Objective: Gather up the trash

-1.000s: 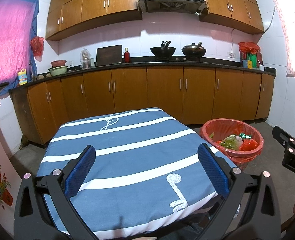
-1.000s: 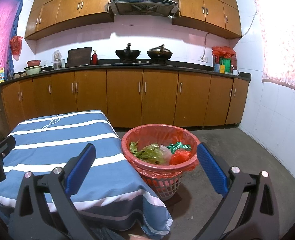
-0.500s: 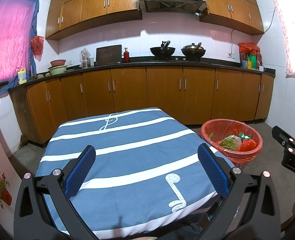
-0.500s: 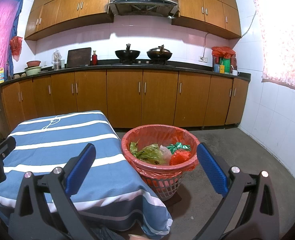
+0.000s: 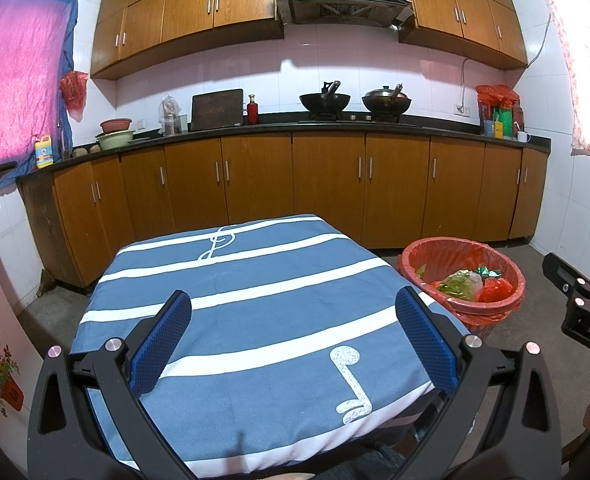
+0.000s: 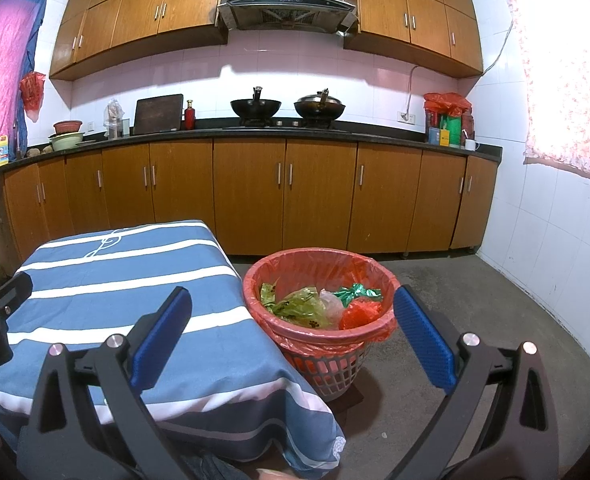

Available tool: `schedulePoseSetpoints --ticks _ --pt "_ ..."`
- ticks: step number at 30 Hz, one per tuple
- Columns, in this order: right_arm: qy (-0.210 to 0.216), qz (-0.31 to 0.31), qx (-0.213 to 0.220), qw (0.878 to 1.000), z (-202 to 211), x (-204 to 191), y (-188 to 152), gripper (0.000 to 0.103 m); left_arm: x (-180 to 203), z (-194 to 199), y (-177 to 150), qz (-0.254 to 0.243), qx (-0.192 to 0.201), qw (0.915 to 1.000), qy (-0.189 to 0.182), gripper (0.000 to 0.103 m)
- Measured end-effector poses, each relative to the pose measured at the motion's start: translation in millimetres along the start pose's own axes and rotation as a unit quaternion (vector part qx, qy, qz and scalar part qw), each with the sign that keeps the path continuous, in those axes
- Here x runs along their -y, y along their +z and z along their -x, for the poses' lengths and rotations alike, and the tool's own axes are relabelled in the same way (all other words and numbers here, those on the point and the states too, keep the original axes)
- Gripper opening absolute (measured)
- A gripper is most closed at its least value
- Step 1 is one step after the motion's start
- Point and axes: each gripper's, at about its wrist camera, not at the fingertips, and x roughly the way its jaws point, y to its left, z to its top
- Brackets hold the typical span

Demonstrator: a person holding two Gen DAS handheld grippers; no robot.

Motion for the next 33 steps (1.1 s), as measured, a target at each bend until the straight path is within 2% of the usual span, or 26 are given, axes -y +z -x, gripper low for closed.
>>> schedulePoseSetpoints --ticks 33 --pt "0.0 0.0 -0.001 1.0 0.7 0.0 -0.2 0.099 2.9 -0.1 -0.1 -0.001 -0.001 1.0 0.0 0.101"
